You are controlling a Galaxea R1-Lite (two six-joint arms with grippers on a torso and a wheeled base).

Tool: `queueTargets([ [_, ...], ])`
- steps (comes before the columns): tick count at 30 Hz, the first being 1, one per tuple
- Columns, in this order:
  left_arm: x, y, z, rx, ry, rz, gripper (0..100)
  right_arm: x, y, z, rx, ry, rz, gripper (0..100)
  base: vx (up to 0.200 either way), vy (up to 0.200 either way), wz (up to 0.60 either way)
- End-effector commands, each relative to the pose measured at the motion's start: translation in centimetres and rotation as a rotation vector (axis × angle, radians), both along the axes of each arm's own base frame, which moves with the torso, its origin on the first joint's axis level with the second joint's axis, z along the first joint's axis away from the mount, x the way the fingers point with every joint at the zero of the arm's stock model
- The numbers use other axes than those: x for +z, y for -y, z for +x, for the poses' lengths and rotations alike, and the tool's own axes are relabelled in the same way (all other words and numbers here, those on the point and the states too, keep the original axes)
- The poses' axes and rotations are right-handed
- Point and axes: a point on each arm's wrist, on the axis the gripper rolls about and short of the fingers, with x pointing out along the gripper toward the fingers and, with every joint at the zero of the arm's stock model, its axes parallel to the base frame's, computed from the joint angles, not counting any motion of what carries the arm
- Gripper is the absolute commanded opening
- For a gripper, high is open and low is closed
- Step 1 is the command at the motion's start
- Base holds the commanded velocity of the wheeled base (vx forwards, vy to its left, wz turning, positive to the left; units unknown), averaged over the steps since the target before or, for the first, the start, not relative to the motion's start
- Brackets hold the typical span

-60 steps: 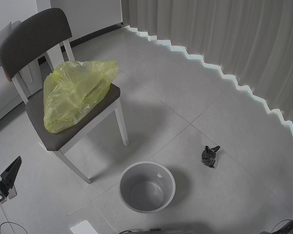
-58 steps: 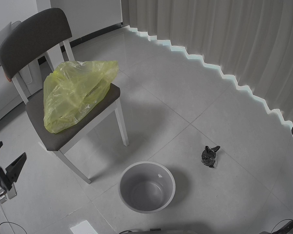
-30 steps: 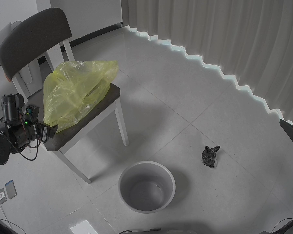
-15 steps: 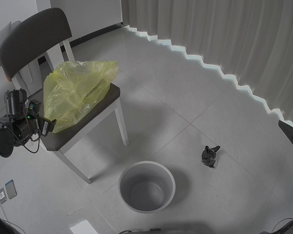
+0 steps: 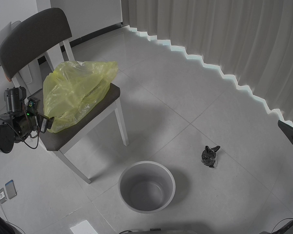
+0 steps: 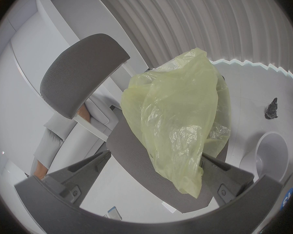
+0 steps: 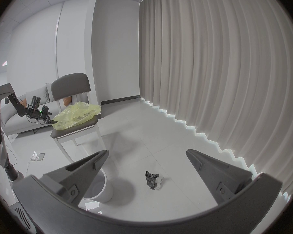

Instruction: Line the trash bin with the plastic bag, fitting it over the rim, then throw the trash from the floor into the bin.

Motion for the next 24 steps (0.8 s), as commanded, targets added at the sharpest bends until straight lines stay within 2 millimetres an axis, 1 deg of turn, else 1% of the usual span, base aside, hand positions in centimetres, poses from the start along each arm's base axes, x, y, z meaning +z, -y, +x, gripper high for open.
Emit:
queueTargets([
  [1,0.0,0.0,0.0,0.002,0.002,-0.002,100,0.0,0.0,0.0,0.001,0.0,-0.001,100,0.0,0.0,0.0],
  [2,0.1,0.0,-0.1,-0.005,0.003,-0.003,100,0.0,0.0,0.0,0.001,-0.002,-0.001,100,0.0,0.0,0.0],
  [3,0.0,0.0,-0.1,-0.009,0.0,-0.005,0,0.0,0.0,0.0,0.001,0.0,-0.001,100,0.0,0.0,0.0],
  [15,0.2,0.0,-0.4,0.001,0.009,-0.008,0,-0.1,0.0,0.1,0.001,-0.006,-0.005,100,0.0,0.0,0.0],
  [18,1.0,0.3,-0.8,-0.01,0.038,-0.012,0,-0.1,0.0,0.1,0.001,-0.007,-0.007,100,0.0,0.0,0.0],
  [22,3.9,2.6,-2.4,-0.094,0.162,-0.017,0,-0.1,-0.1,0.1,0.007,-0.004,-0.006,100,0.0,0.0,0.0],
  [24,5.7,3.9,-3.6,-0.152,0.228,-0.024,0,-0.1,-0.1,0.1,0.013,-0.003,-0.002,100,0.0,0.0,0.0],
])
